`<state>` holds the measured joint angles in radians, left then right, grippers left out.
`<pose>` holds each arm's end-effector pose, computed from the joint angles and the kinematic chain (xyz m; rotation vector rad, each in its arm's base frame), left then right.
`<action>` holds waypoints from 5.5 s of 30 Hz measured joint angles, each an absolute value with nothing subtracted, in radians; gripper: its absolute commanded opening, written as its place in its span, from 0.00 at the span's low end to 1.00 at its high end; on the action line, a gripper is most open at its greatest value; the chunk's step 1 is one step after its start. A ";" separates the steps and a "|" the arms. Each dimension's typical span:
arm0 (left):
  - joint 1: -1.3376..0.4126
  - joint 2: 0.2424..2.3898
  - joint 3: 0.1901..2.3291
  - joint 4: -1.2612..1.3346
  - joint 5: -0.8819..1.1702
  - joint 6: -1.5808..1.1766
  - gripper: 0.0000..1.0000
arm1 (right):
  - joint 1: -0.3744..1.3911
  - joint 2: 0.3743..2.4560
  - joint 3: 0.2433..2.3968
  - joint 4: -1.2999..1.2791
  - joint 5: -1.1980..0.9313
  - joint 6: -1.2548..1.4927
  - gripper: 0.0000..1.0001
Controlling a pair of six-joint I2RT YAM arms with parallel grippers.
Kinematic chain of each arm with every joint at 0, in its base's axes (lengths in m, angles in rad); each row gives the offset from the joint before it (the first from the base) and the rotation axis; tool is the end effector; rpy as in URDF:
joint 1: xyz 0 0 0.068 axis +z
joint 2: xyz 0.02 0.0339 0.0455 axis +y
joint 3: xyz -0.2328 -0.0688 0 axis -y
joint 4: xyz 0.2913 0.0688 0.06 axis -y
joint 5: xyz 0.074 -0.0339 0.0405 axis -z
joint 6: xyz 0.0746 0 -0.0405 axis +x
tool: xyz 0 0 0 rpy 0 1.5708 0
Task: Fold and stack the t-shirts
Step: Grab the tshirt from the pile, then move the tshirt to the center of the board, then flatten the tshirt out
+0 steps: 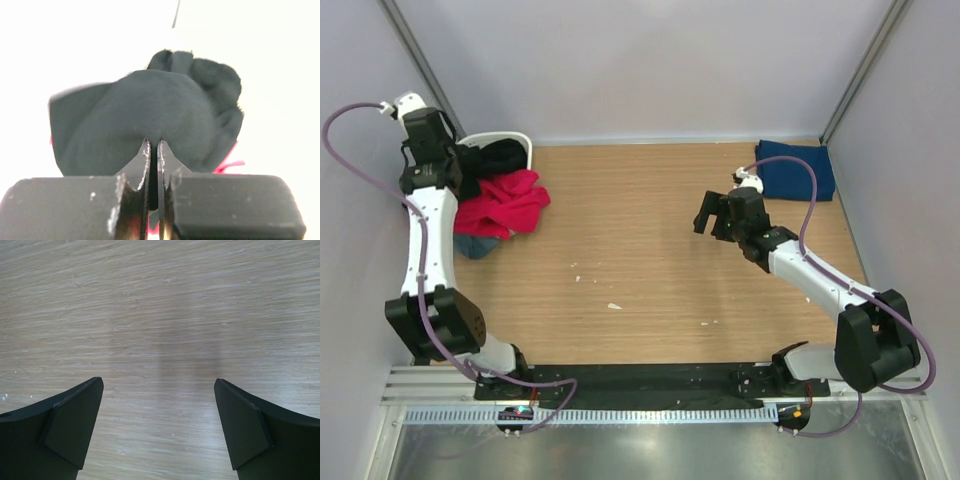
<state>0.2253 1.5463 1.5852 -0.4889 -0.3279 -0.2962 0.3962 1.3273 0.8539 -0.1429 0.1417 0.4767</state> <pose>0.4170 0.1202 0.3546 -0.7147 1.8750 0.2856 0.3465 0.1335 0.1746 0.1691 2.1938 0.3392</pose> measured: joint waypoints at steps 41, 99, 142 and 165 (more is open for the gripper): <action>-0.932 1.764 1.338 -0.271 -0.108 -0.443 0.00 | 0.395 0.936 0.947 -0.574 0.507 0.601 1.00; -1.173 2.155 1.854 -0.556 -0.484 -0.359 0.52 | 0.070 1.035 0.876 -0.599 0.253 0.618 0.54; -0.857 1.557 1.297 -0.573 -0.382 -0.639 0.00 | 0.267 1.339 0.734 -0.307 -0.039 0.600 0.46; -0.554 1.086 0.803 -0.796 -0.453 -0.835 0.00 | 0.454 1.588 0.938 -0.259 0.115 0.572 0.85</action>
